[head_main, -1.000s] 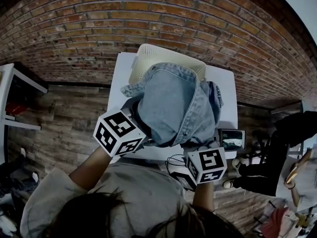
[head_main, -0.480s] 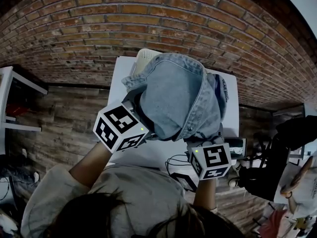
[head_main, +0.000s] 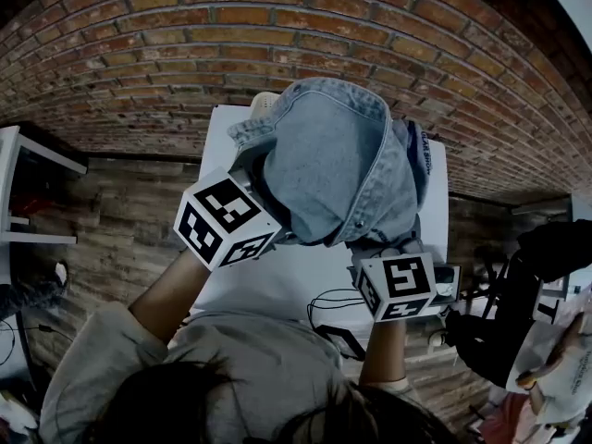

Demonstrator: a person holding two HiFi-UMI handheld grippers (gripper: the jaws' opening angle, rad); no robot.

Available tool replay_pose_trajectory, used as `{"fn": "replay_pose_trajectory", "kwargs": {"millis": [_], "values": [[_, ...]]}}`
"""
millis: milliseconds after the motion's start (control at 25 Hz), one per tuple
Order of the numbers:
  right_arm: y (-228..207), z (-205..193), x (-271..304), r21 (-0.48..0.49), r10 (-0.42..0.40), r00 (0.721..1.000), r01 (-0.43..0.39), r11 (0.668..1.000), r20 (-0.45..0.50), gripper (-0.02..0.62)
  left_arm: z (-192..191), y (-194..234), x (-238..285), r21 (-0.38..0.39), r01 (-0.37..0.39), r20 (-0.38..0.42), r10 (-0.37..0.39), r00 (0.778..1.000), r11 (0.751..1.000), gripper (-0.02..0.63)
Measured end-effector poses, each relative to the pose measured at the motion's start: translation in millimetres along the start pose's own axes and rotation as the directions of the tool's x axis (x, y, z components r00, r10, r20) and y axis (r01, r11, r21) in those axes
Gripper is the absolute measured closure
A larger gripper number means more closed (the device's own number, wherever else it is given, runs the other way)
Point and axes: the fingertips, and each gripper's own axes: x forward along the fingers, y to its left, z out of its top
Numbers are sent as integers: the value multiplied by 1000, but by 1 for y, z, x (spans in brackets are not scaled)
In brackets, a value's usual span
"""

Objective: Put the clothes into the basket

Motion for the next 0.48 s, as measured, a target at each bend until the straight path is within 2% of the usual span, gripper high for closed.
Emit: {"fn": "replay_pose_trajectory", "kwargs": {"millis": [240, 480], "values": [[-14, -11, 23, 5, -12, 999, 12, 1000, -48, 284, -3, 24, 18, -2, 3, 4, -3, 1000, 1000, 104], [-27, -19, 49, 5, -21, 999, 21, 1000, -48, 284, -10, 47, 35, -2, -9, 10, 9, 1000, 1000, 104]]}}
